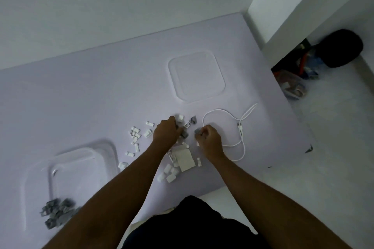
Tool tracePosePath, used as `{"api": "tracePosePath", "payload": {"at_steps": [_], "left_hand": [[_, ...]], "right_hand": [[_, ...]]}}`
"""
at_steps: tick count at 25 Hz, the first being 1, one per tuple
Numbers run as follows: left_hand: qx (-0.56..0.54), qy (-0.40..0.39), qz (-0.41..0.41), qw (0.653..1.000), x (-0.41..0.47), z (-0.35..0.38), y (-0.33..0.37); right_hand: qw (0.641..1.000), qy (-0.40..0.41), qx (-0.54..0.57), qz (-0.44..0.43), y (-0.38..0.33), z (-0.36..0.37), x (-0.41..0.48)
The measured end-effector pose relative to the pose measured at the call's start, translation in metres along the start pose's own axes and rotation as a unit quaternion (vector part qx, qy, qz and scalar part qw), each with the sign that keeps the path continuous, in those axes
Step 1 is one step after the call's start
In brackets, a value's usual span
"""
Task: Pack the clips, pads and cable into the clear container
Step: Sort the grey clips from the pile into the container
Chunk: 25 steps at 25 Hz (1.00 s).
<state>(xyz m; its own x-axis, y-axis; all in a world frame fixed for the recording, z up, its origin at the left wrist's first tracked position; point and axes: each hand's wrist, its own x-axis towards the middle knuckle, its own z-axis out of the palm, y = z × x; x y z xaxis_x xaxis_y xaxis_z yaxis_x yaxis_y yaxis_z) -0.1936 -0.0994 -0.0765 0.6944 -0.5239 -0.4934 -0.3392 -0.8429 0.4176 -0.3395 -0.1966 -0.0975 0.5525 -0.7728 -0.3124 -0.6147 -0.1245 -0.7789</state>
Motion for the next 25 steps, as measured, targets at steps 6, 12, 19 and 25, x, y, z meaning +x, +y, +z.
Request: {"api": "tracePosePath", "payload": {"at_steps": [6, 12, 19, 25], "left_hand": [[0.024, 0.000, 0.037, 0.999, 0.014, 0.008, -0.002], [0.023, 0.015, 0.061, 0.998, 0.013, 0.006, -0.012], [-0.055, 0.000, 0.016, 0.998, 0.013, -0.005, -0.004], [-0.048, -0.076, 0.061, 0.994, 0.008, -0.007, -0.002]], "right_hand": [[0.887, -0.069, 0.392, 0.234, -0.014, -0.029, 0.008], [0.800, -0.158, 0.525, 0.245, -0.028, -0.034, 0.014], [0.897, -0.126, 0.352, 0.236, -0.028, -0.029, 0.031], [0.965, -0.087, 0.202, 0.140, -0.017, -0.017, 0.039]]}}
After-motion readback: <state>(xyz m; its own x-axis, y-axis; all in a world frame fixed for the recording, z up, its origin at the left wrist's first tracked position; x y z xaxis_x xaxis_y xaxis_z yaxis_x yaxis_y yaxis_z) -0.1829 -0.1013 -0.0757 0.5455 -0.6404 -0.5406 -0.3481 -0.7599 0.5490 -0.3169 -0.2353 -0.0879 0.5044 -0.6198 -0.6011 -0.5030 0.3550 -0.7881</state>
